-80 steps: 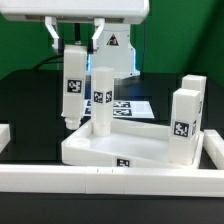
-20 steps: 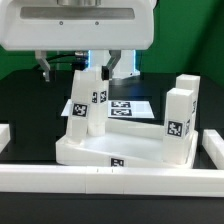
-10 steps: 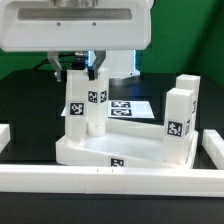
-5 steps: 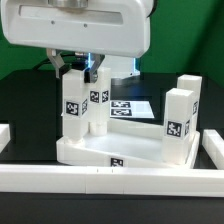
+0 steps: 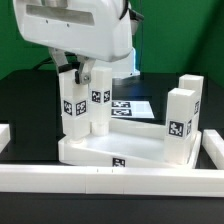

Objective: Assemble desk

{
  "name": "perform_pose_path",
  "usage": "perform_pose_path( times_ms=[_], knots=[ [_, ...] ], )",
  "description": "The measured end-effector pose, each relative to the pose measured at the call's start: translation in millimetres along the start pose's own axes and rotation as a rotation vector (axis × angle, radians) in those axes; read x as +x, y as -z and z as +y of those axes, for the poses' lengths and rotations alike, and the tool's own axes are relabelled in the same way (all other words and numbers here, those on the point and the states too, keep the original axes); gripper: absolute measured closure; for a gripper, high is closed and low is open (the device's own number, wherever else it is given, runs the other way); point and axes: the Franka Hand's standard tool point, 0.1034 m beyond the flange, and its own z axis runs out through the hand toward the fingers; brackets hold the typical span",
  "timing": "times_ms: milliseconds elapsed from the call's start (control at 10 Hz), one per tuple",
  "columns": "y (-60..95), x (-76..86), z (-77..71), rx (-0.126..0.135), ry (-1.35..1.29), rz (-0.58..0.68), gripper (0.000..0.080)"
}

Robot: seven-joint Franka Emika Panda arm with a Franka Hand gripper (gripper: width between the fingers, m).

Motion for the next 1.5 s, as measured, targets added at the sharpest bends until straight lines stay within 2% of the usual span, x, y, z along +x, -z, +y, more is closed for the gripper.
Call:
perform_pose_path(
  times_ms=[600, 900, 1100, 1200, 1500],
  knots=[
    [-0.3, -0.3, -2.2, 0.023, -0.461, -0.018, 0.0509],
    [-0.8, -1.0, -4.4, 0.029, -0.556, -0.022, 0.0509],
    [-0.8, -3.3, -6.8, 0.029, -0.460, -0.020, 0.0259],
    [-1.0, -4.5, -7.8, 0.028, -0.416, -0.020, 0.0184],
    [-2.3, -9.6, -11.7, 0.028, -0.165, -0.016, 0.0151]
  ],
)
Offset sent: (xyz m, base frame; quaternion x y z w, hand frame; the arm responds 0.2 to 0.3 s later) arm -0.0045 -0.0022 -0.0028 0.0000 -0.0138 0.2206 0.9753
